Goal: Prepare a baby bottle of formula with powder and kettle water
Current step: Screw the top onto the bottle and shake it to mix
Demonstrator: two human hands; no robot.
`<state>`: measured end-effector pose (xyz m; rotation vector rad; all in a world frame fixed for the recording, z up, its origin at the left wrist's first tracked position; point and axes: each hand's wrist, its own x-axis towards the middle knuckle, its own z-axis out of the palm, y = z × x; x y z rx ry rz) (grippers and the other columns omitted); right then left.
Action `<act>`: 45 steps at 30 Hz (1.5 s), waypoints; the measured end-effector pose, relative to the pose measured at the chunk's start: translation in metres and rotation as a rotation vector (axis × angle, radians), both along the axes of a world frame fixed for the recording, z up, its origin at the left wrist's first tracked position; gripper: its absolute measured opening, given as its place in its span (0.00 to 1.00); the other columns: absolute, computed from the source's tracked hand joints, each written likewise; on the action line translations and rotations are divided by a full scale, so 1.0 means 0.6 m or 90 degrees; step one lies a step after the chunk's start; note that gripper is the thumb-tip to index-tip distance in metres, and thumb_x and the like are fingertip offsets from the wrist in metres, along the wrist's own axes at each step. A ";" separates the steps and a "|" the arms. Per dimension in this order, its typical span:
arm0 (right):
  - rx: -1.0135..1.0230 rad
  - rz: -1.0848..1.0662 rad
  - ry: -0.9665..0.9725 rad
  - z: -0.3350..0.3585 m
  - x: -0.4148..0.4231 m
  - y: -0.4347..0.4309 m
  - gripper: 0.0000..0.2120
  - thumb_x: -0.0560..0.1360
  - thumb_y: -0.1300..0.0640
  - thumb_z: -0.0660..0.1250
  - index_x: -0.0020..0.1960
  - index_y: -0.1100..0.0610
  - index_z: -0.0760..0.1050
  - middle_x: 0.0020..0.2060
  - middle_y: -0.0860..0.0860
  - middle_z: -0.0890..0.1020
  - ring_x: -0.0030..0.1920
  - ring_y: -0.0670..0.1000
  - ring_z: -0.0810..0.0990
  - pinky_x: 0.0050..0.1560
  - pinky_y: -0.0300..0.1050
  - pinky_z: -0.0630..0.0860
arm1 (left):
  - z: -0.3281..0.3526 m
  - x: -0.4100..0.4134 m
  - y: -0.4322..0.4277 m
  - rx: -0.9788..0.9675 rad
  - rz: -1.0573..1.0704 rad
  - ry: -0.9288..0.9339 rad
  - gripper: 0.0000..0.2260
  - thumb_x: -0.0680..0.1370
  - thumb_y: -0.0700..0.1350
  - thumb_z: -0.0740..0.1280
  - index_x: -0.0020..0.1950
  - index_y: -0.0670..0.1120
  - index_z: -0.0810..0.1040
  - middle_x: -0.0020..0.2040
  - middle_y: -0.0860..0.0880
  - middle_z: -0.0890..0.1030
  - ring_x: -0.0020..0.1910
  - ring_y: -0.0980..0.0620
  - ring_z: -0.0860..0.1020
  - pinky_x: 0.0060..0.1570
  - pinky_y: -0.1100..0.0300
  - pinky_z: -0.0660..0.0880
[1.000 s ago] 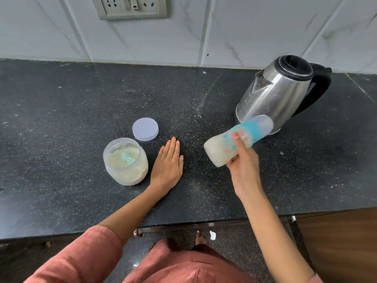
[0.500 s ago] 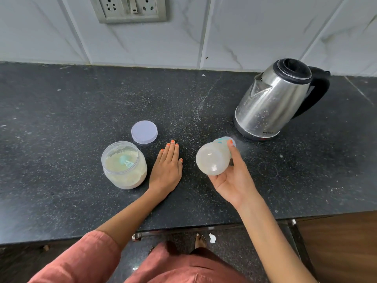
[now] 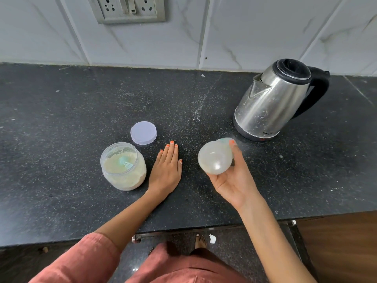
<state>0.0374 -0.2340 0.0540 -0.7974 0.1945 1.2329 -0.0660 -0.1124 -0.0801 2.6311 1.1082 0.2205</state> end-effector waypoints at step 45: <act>0.007 -0.056 -0.403 -0.012 0.030 -0.012 0.25 0.58 0.45 0.77 0.50 0.55 0.77 0.43 0.49 0.84 0.45 0.46 0.83 0.42 0.40 0.80 | 0.002 0.000 0.001 0.004 -0.002 0.015 0.29 0.77 0.53 0.34 0.75 0.42 0.48 0.77 0.45 0.49 0.76 0.49 0.47 0.70 0.60 0.39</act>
